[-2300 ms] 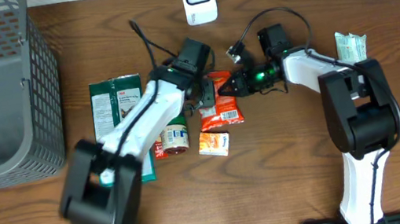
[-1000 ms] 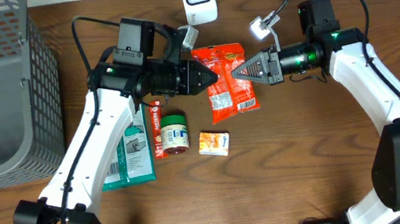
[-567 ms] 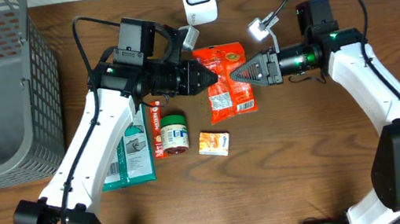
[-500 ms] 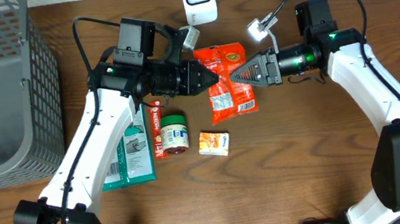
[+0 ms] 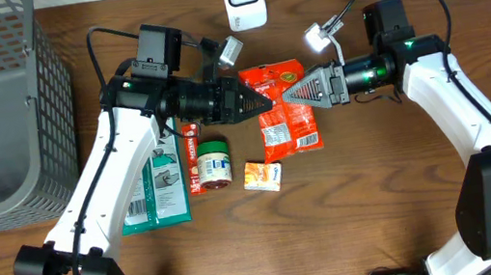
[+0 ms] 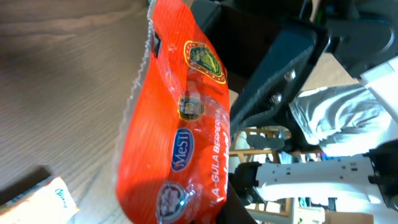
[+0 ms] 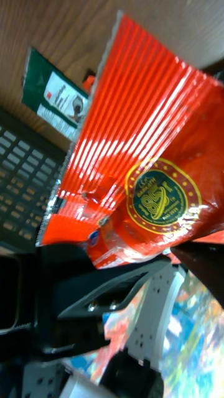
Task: Scan the item barcode
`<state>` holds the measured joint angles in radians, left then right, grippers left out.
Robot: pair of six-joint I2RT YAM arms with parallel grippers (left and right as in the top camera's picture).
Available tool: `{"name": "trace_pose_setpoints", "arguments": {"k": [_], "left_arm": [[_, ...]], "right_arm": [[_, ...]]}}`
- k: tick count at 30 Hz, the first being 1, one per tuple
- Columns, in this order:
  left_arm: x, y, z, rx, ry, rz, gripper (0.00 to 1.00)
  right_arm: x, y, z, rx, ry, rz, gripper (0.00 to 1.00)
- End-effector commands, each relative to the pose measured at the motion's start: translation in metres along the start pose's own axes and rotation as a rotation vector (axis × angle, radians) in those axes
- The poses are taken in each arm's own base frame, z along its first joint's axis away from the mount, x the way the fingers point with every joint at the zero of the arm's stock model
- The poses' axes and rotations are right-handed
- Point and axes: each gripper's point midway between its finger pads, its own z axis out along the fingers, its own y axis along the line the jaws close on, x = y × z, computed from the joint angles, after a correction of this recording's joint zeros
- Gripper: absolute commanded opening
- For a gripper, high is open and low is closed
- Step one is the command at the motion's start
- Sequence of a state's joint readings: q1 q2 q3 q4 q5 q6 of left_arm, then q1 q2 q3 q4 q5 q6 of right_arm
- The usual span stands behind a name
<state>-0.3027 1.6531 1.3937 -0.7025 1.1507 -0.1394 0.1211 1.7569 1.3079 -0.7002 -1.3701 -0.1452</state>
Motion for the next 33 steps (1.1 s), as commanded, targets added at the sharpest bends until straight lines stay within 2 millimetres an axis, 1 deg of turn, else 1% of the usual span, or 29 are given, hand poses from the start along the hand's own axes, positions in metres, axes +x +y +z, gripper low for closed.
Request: {"name": "trace_pose_setpoints", "arguments": {"k": [1,4,5,6,7,10,11,12,13,14,15,17,18,19,23,25,28,30,33], "left_arm": [[0.002,-0.013,-0.001,0.067,0.014,0.029,0.07],[0.002,-0.012,-0.001,0.067,0.014,0.03,0.07],[0.002,-0.012,-0.001,0.067,0.014,0.033,0.07],[0.002,-0.011,-0.001,0.059,0.013,0.033,0.07],[0.001,-0.01,-0.001,0.05,0.011,0.033,0.07],[-0.001,0.002,0.0,-0.016,-0.001,0.033,0.07],[-0.002,0.006,0.0,-0.04,-0.005,0.033,0.07],[-0.002,0.009,0.0,-0.057,-0.008,0.032,0.08],[-0.003,0.013,0.0,-0.079,-0.012,0.033,0.14],[-0.004,0.018,-0.001,-0.11,-0.019,0.033,0.29],[-0.007,0.025,-0.003,-0.152,-0.03,0.035,0.47],[-0.012,0.044,-0.009,-0.257,-0.058,0.033,0.6],[-0.014,0.052,-0.013,-0.3,-0.07,0.03,0.63],[-0.016,0.056,-0.015,-0.321,-0.078,0.027,0.64],[-0.021,0.065,-0.028,-0.354,-0.11,0.012,0.67],[-0.024,0.069,-0.038,-0.366,-0.132,0.002,0.7],[-0.025,0.076,-0.06,-0.429,-0.174,-0.024,0.71],[-0.022,0.079,-0.079,-0.498,-0.204,-0.039,0.72],[-0.016,0.079,-0.115,-0.662,-0.271,-0.044,0.72]], "right_arm": [[-0.004,0.02,-0.005,-0.086,-0.023,-0.031,0.37],[-0.003,0.02,-0.005,-0.087,-0.021,-0.031,0.32],[-0.002,0.021,-0.005,-0.091,-0.021,-0.034,0.28],[-0.002,0.022,-0.005,-0.097,-0.022,-0.034,0.22],[-0.002,0.023,-0.005,-0.099,-0.023,-0.034,0.18],[-0.002,0.023,-0.005,-0.1,-0.023,-0.041,0.04],[-0.002,0.023,-0.005,-0.099,-0.024,-0.048,0.01],[-0.002,0.023,-0.005,-0.099,-0.024,-0.059,0.01],[-0.002,0.022,-0.005,-0.099,-0.024,-0.068,0.01],[-0.002,0.022,-0.005,-0.098,-0.025,-0.078,0.01],[-0.002,0.021,-0.005,-0.092,-0.024,-0.088,0.01],[-0.001,0.015,-0.004,-0.058,-0.017,-0.095,0.01],[-0.001,0.011,-0.004,-0.032,-0.012,-0.096,0.01],[0.0,0.006,-0.004,-0.001,-0.006,-0.097,0.01],[0.003,-0.021,-0.006,0.153,0.022,-0.09,0.01],[0.0,-0.034,-0.009,0.232,0.021,-0.068,0.01],[-0.008,-0.049,-0.016,0.36,-0.001,-0.038,0.01],[-0.014,-0.052,-0.022,0.43,-0.017,-0.056,0.01],[-0.028,-0.05,-0.034,0.563,-0.066,-0.089,0.01]]}}
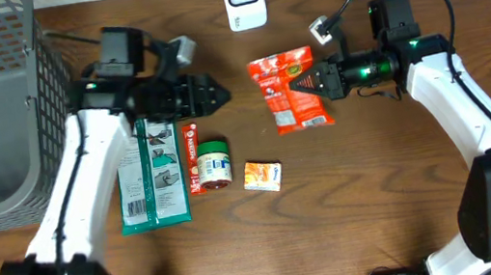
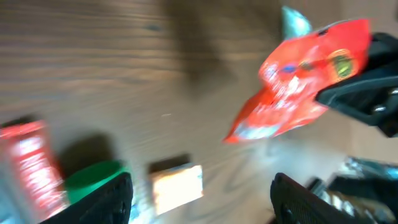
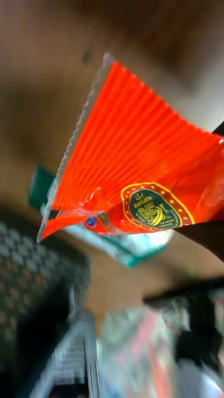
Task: Scan the item barcode
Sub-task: 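Retract the left arm and carry the red bag toward the scanner, then hold the red bag over the scanner window with the right gripper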
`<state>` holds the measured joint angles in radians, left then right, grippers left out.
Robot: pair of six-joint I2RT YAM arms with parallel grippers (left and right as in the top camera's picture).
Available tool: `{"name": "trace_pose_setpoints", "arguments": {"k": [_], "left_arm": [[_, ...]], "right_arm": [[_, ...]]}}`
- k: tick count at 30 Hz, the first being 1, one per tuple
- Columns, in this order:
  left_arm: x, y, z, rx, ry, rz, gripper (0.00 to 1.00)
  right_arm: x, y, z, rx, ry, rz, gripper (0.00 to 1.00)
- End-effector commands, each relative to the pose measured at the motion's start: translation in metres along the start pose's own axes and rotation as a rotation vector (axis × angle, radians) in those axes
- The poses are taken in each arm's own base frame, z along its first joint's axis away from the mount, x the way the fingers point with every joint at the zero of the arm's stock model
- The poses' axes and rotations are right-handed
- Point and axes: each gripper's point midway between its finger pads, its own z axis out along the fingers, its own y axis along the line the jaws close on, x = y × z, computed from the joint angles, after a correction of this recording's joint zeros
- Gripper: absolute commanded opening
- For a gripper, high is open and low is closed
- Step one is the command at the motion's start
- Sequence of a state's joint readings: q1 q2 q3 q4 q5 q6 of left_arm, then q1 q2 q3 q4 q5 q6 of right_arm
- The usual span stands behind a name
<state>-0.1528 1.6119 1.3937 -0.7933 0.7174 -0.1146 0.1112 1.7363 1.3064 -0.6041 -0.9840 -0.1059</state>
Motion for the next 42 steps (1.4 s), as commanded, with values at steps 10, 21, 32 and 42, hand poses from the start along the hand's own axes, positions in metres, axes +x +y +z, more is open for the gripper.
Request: {"name": "trace_pose_setpoints", "arguments": {"k": [10,21,32,42], "left_arm": [[0.004,0.044,-0.166,-0.697,-0.446,-0.067,0.72],[0.008,0.05,-0.172,-0.741,-0.447,-0.075,0.86],[0.009,0.051,-0.171,-0.743,-0.44,-0.077,0.86],[0.009,0.051,-0.171,-0.743,-0.44,-0.077,0.86]], "right_arm": [[-0.066,0.049,-0.053,0.755,-0.18,-0.291,0.01],[-0.151,0.107,-0.028,1.007,-0.106,-0.564,0.01],[-0.179,0.071,0.05,1.143,-0.103,-0.746,0.01],[-0.218,0.023,0.092,1.352,-0.148,-0.968,0.01]]}}
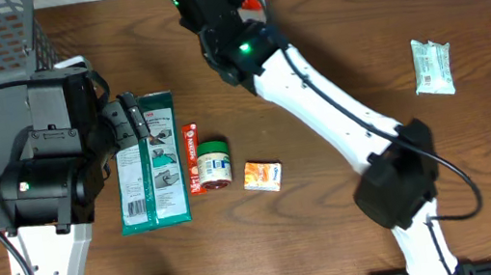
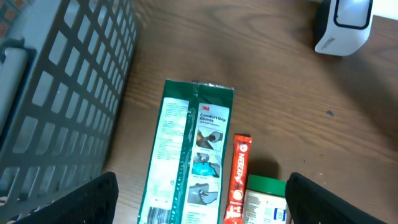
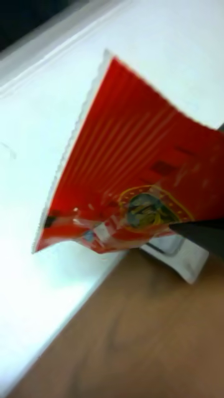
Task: Scan the item barcode
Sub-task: 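Hold the red bag over the scanner window with the right gripper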
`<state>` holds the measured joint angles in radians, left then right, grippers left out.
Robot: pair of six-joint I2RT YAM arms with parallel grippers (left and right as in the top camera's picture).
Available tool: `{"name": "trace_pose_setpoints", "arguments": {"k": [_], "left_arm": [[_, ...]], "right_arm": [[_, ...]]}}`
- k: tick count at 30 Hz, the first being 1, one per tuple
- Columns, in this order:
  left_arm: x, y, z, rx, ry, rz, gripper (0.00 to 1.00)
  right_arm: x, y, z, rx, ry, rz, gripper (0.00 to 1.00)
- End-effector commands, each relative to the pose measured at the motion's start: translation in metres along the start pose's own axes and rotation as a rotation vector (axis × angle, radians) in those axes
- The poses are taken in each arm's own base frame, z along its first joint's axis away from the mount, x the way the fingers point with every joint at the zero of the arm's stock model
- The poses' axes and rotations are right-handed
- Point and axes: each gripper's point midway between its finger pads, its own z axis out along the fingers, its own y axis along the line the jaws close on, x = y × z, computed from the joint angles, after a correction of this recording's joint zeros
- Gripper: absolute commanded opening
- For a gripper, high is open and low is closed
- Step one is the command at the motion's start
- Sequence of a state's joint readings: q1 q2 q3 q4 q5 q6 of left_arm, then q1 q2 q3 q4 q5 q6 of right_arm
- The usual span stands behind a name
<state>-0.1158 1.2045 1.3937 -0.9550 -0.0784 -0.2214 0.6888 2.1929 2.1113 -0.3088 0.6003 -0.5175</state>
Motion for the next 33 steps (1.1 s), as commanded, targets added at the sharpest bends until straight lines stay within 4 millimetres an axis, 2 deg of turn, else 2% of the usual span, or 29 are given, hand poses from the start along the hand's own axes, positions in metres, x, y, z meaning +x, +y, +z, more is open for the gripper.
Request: {"name": "trace_pose_setpoints", "arguments": {"k": [1,6,10,14,16,22,33], "left_arm": [[-0.001,0.003,0.0,-0.014,-0.002,-0.011,0.86],[-0.001,0.003,0.0,-0.014,-0.002,-0.011,0.86],[-0.001,0.003,0.0,-0.014,-0.002,-0.011,0.86],[-0.001,0.003,0.0,-0.014,-0.002,-0.011,0.86],[-0.001,0.003,0.0,-0.014,-0.002,-0.01,0.86],[-0.001,0.003,0.0,-0.014,-0.002,-0.011,0.86],[-0.001,0.003,0.0,-0.014,-0.002,-0.01,0.86]], "right_arm": [[0.008,-0.007,0.024,0.127,0.021,-0.152,0.01],[0.004,-0.003,0.058,0.24,-0.073,-0.221,0.01],[0.012,-0.006,0.082,0.326,-0.132,-0.19,0.01],[0.027,0.006,0.107,0.283,-0.194,-0.176,0.01],[0.034,0.011,0.116,0.252,-0.219,-0.115,0.01],[0.051,0.002,0.132,0.203,-0.238,0.071,0.01],[0.054,0.008,0.136,0.158,-0.249,0.101,0.01]]}}
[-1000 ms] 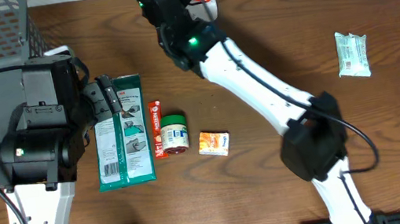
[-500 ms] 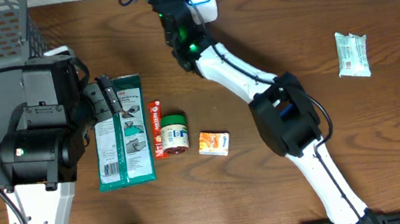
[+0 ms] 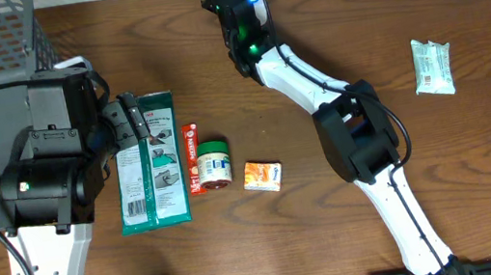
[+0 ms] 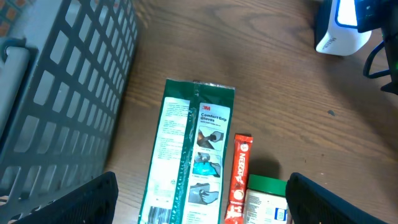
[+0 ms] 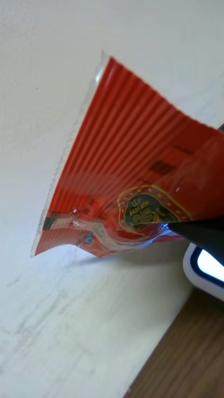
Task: Scan the item barcode
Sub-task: 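Hold the red bag over the scanner window with the right gripper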
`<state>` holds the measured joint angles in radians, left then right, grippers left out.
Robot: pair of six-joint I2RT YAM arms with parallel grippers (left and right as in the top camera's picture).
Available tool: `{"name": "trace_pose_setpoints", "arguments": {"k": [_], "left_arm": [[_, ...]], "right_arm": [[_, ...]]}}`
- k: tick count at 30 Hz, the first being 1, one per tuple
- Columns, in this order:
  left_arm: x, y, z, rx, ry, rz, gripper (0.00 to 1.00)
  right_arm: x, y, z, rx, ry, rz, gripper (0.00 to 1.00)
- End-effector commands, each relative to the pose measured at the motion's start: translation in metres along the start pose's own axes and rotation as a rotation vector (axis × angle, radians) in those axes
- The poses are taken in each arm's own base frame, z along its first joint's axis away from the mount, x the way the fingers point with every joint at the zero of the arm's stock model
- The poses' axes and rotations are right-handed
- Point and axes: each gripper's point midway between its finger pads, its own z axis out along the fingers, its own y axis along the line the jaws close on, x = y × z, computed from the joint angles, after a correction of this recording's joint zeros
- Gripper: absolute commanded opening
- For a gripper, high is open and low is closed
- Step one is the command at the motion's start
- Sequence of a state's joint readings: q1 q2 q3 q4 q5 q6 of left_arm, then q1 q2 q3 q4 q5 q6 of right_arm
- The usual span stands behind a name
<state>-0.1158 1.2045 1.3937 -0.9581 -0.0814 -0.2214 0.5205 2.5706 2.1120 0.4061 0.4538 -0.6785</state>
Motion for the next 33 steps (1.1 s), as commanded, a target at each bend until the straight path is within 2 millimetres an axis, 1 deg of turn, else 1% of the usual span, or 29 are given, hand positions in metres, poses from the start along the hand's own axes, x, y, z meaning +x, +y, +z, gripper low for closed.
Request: {"name": "trace_pose_setpoints", "arguments": {"k": [1,7,9,15,22,25,29,33], "left_arm": [[-0.002,0.002,0.0,-0.01,-0.004,-0.011,0.86],[-0.002,0.002,0.0,-0.01,-0.004,-0.011,0.86],[-0.002,0.002,0.0,-0.01,-0.004,-0.011,0.86],[-0.002,0.002,0.0,-0.01,-0.004,-0.011,0.86],[-0.002,0.002,0.0,-0.01,-0.004,-0.011,0.86],[-0.002,0.002,0.0,-0.01,-0.004,-0.011,0.86],[-0.002,0.002,0.0,-0.01,-0.004,-0.011,0.87],[-0.002,0.002,0.0,-0.01,-0.004,-0.011,0.86]], "right_arm": [[-0.009,-0.003,0.001,-0.006,-0.027,0.079,0.01],[-0.006,-0.003,0.001,-0.006,-0.018,0.168,0.01],[-0.004,-0.001,0.001,-0.011,-0.012,0.169,0.01],[0.009,0.01,0.003,-0.032,0.019,0.149,0.01],[0.036,0.041,0.005,-0.067,0.054,0.098,0.01],[0.037,0.046,0.006,-0.083,0.045,0.099,0.01],[0.026,0.058,0.005,-0.153,-0.011,0.106,0.01],[0.025,0.06,0.004,-0.164,-0.016,0.108,0.01]]}}
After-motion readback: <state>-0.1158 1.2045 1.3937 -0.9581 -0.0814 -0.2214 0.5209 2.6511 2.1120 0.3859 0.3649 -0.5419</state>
